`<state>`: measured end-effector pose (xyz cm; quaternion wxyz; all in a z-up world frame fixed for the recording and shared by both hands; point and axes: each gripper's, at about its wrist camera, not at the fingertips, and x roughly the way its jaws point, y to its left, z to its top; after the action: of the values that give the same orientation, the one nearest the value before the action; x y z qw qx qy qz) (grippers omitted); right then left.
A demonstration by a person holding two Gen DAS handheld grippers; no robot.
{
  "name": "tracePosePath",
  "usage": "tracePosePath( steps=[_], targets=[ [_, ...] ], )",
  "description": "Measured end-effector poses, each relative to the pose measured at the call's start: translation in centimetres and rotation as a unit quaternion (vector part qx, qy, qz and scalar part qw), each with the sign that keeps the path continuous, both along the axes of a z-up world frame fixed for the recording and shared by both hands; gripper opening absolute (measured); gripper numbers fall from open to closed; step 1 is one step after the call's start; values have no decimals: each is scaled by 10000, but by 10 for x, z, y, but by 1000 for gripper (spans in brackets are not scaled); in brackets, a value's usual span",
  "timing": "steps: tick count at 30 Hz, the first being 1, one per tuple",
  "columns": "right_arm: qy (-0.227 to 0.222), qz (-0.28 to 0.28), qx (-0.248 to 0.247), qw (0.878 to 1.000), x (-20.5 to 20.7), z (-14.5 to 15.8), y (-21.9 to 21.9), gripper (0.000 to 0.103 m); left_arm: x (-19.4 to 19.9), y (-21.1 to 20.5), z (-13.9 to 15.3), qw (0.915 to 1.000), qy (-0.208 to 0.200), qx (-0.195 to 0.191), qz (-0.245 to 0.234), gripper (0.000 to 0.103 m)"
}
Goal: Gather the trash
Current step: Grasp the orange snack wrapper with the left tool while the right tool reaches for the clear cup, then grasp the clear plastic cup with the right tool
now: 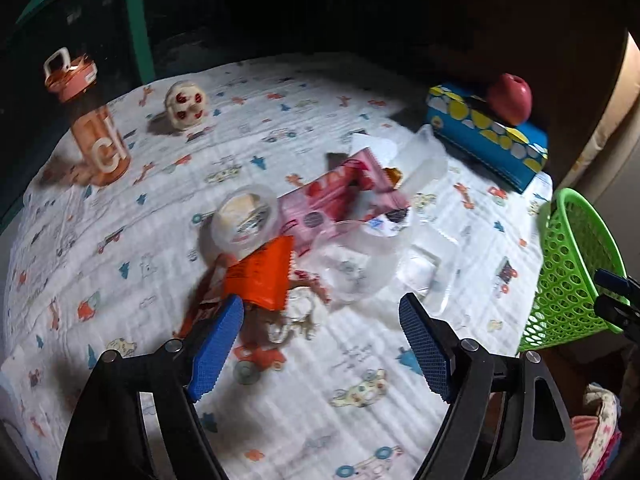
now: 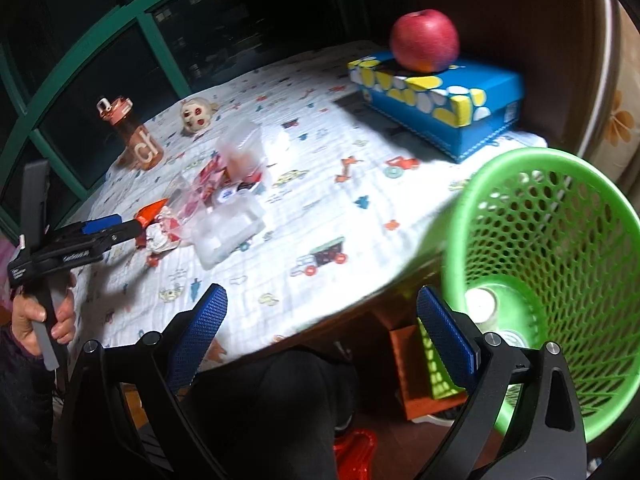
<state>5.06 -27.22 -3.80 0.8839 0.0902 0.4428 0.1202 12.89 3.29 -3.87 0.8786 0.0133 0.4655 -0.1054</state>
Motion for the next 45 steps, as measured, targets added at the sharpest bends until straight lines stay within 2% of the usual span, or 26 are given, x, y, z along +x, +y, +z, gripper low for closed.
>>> tracePosePath(
  steps=[4, 11, 14, 21, 25, 35, 41, 45],
  targets=[
    [42, 202, -3, 9998, 9, -3, 20, 95, 12, 25, -11, 9995, 149, -235, 126, 72],
    [95, 494, -62, 9987, 25, -6, 53, 95, 34, 36, -29, 9973, 412, -599, 84, 63],
    [51, 632, -115, 9979, 30, -6, 68, 95, 37, 38, -33, 9969, 428, -659, 48, 54],
    [22, 929, -164, 9955, 47, -9, 99, 95, 37, 50, -34, 9957, 404, -829, 57, 28],
    [-34, 1093, -184, 9938, 57, -9, 115, 95, 34, 62, -30, 9949, 330, -938, 171, 20],
    [-100, 1527, -323, 9877, 92, -23, 163, 92, 20, 89, -10, 9919, 118, -1203, 380, 15],
    [-35, 1808, -587, 9818, 109, -37, 189, 86, 13, 98, 1, 9912, 2, -1259, 414, 15],
    [3, 1871, -826, 9789, 116, -47, 200, 78, 11, 101, 2, 9910, -7, -1275, 404, 15]
  ],
)
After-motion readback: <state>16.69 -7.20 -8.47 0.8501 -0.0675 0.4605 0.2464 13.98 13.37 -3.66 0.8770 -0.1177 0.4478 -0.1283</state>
